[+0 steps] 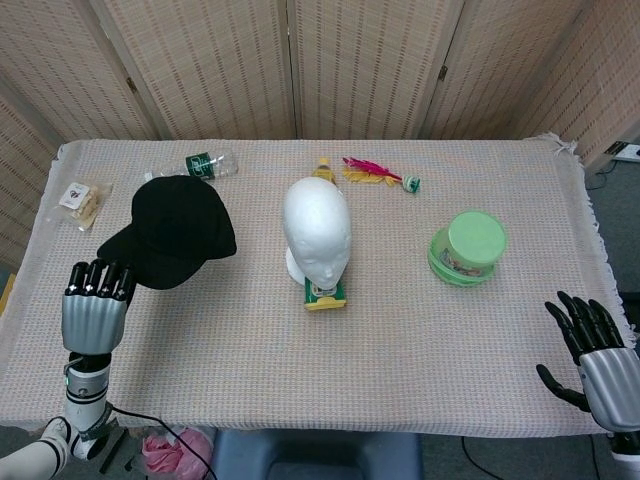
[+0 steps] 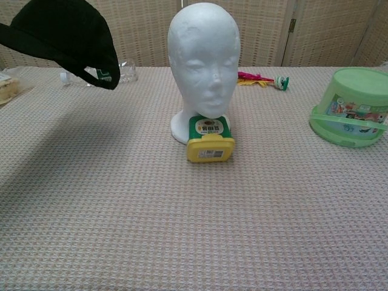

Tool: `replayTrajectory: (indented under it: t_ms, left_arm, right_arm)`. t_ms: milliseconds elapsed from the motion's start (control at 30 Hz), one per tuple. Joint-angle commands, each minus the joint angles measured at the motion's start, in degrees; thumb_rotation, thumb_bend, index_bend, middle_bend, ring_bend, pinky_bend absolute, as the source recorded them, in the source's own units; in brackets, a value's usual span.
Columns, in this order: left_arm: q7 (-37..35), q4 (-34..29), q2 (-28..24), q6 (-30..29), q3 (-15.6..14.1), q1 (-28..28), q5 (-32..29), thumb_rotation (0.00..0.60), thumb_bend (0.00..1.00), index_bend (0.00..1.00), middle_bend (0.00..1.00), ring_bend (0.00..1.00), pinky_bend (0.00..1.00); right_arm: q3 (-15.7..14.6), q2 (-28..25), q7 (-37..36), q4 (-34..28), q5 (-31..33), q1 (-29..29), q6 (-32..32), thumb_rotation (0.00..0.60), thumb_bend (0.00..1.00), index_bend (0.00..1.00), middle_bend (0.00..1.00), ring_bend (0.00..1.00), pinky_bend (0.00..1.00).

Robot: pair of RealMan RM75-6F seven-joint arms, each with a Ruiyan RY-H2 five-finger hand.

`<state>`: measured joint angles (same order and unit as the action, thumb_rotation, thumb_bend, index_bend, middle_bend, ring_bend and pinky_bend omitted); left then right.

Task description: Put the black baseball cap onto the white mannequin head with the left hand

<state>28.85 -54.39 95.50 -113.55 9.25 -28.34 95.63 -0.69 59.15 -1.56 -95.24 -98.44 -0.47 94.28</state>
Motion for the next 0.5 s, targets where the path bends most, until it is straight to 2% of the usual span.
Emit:
replayTrajectory:
  t_ms: [33,500]
  left_arm:
    - [3.27,-4.56,-2.69,0.09,0.62,-0.21,1.57,0.600,0.37,0.64,0.72,0.57,0.60]
    - [8.92,-16.45,-7.33,0.85,6.49,-1.82,2.98,0.600,0.37,0.64,0.72,0.57,0.61]
  right_arm:
    - [-0.08,-0.03,-0.11,0.09,-0.23,-0.17,0.32,0.600,0.21,0.00,0.00,0.00,0.00]
    - [-0.43,-0.01,-0.12,0.14,-1.02,-0.48,0.67,0.600,0.21,0.00,0.00,0.00,0.00]
